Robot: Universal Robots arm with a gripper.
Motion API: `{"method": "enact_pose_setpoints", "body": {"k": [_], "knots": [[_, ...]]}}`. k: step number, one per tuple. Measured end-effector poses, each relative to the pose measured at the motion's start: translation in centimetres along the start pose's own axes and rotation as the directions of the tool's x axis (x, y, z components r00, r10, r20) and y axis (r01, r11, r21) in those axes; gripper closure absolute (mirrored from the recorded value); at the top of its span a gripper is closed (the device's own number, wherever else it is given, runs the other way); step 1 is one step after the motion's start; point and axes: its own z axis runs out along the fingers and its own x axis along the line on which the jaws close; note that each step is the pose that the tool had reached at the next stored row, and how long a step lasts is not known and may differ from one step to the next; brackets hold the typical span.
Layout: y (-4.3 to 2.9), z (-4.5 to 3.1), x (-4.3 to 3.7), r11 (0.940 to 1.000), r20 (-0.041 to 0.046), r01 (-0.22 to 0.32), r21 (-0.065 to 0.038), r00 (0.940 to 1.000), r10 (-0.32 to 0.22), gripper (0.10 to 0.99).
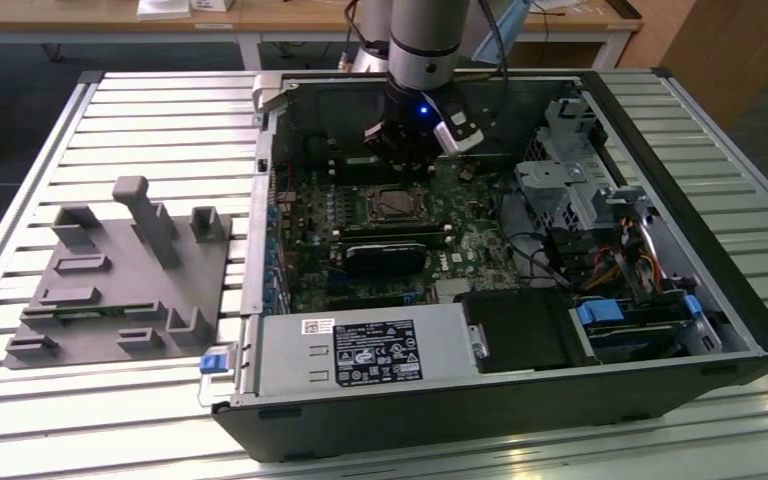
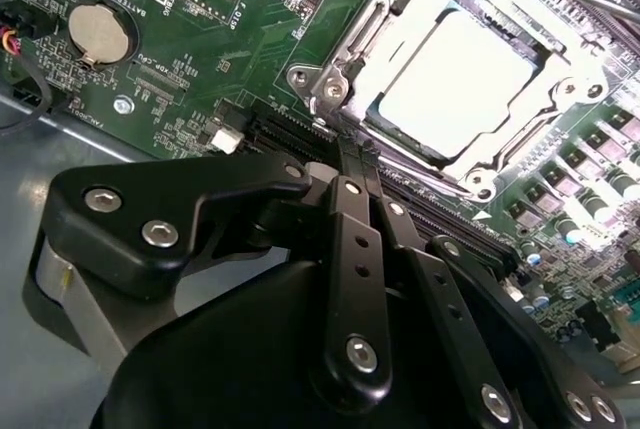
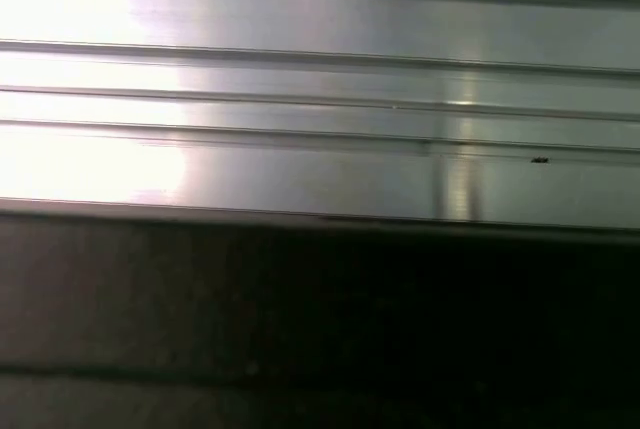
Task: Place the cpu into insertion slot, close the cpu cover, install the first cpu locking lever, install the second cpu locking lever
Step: 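Install the first cpu locking lever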
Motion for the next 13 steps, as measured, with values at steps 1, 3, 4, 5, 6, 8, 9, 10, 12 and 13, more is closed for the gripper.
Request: {"method": "enact_pose_setpoints", "body": {"k": [1, 3, 4, 5, 6, 8, 9, 10, 12, 13], "knots": [[-0.01, 0.01, -0.01, 1.0000, -0.0001, 0.000, 0.000, 1.0000, 0.000, 0.980], [0.00, 0.02, -0.01, 1.0000, -0.0001, 0.000, 0.001, 1.0000, 0.000, 0.980], [0.00, 0.02, -0.02, 1.0000, -0.0001, 0.000, 0.001, 1.0000, 0.000, 0.980], [0.00, 0.01, -0.02, 1.0000, 0.0000, 0.000, 0.001, 1.0000, 0.000, 0.980], [0.01, 0.00, -0.02, 1.0000, 0.0001, 0.000, 0.001, 1.0000, 0.000, 0.980], [0.01, -0.06, -0.02, 1.0000, 0.0000, 0.000, 0.002, 1.0000, 0.000, 0.980], [0.01, -0.12, -0.02, 1.0000, -0.0001, 0.000, 0.002, 1.0000, 0.000, 0.980], [0.01, -0.16, -0.02, 1.0000, 0.0000, 0.000, 0.002, 1.0000, 0.000, 0.980], [0.02, -0.16, -0.02, 1.0000, 0.0002, 0.000, 0.004, 1.0000, 0.000, 0.980], [0.02, -0.17, -0.02, 1.0000, -0.0002, 0.000, 0.009, 1.0000, 0.000, 0.980]]}}
